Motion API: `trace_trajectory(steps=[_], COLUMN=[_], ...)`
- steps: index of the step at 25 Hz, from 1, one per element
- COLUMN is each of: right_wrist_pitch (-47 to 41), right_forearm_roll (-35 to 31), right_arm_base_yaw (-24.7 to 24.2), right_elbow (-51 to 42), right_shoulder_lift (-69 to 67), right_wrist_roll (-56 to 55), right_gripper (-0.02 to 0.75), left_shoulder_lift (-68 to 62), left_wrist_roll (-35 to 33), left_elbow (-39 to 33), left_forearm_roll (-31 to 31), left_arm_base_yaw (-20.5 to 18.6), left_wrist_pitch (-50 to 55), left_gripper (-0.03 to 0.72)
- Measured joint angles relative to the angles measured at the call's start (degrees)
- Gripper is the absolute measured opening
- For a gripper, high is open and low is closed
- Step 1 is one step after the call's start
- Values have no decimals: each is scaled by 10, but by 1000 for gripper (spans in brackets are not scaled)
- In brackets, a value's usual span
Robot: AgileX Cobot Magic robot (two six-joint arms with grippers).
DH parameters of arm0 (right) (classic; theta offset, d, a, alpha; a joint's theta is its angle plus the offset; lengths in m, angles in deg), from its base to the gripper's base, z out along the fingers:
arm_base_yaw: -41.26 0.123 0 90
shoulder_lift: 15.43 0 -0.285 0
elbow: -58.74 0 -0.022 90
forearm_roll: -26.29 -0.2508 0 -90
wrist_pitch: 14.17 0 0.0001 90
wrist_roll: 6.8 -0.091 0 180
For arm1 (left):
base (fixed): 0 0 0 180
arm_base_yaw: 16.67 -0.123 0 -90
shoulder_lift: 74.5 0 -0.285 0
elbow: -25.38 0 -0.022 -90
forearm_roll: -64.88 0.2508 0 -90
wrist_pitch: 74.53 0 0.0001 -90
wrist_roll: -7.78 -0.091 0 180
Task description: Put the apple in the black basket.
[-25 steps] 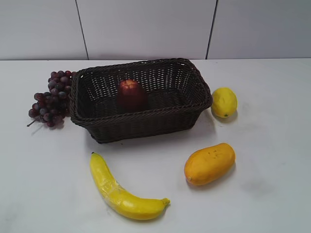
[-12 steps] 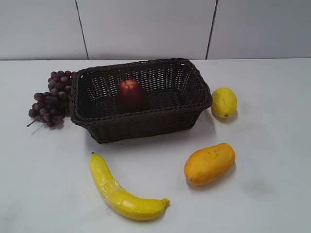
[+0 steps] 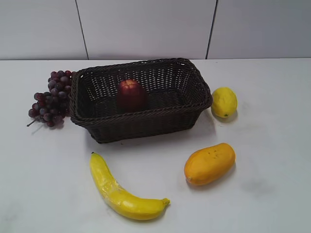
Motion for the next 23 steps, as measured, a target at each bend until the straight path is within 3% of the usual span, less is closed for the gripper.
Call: trace_trajectory(steps=[11, 23], right_wrist_pitch=[0, 0], right_forearm_roll=[0, 0], right_arm_base_yaw=[0, 0], right_elbow=[0, 0], right_shoulder_lift=[0, 0], right_wrist_roll=[0, 0], right_gripper=[591, 591], left_shoulder_lift=[0, 0], left_wrist_roll=[0, 0], left_elbow=[0, 0], left_forearm_roll=[-108, -113], left_arm_base_yaw=[0, 0], left_wrist_pitch=[-1, -2], left_gripper=[590, 590])
